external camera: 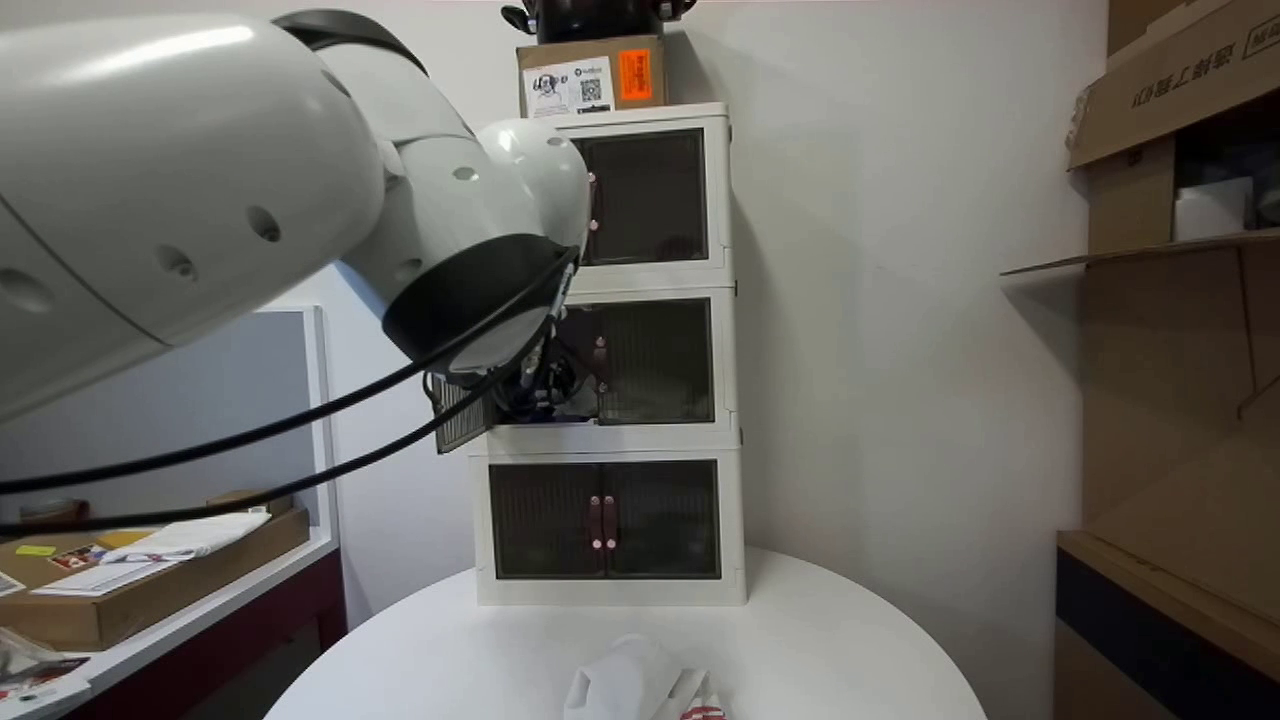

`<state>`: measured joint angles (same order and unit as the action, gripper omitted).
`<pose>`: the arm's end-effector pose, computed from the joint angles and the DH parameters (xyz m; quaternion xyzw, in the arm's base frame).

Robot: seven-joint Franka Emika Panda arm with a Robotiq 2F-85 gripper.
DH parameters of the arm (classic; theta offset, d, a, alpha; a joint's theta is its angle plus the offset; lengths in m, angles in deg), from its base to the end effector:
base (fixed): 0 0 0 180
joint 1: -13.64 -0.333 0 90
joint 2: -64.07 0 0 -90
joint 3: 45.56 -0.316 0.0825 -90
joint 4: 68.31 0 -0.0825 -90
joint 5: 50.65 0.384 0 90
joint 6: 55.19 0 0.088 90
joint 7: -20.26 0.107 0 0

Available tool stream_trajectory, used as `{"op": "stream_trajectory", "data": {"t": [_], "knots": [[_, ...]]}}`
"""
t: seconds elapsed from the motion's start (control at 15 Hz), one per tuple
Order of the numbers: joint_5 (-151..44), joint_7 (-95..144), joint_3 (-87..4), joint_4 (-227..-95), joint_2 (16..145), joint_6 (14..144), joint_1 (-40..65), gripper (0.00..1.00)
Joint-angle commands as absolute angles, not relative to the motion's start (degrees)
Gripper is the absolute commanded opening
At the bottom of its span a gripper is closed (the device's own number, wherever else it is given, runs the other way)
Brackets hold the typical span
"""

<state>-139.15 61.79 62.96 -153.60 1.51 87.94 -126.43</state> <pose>0.7294 0.1295 0.3735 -0.9184 -0.0995 -0.3799 0.0475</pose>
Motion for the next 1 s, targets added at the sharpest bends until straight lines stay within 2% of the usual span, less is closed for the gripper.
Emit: {"op": "stream_trajectory", "data": {"t": [0.0,0.47,0.93], "knots": [[-140.67,63.45,62.53,-153.75,1.14,87.66,-126.18,1.00],[-153.39,79.86,63.91,-153.71,0.37,87.66,-126.55,1.00],[-162.90,82.02,61.35,-150.68,-4.07,87.77,-126.86,1.00]]}}
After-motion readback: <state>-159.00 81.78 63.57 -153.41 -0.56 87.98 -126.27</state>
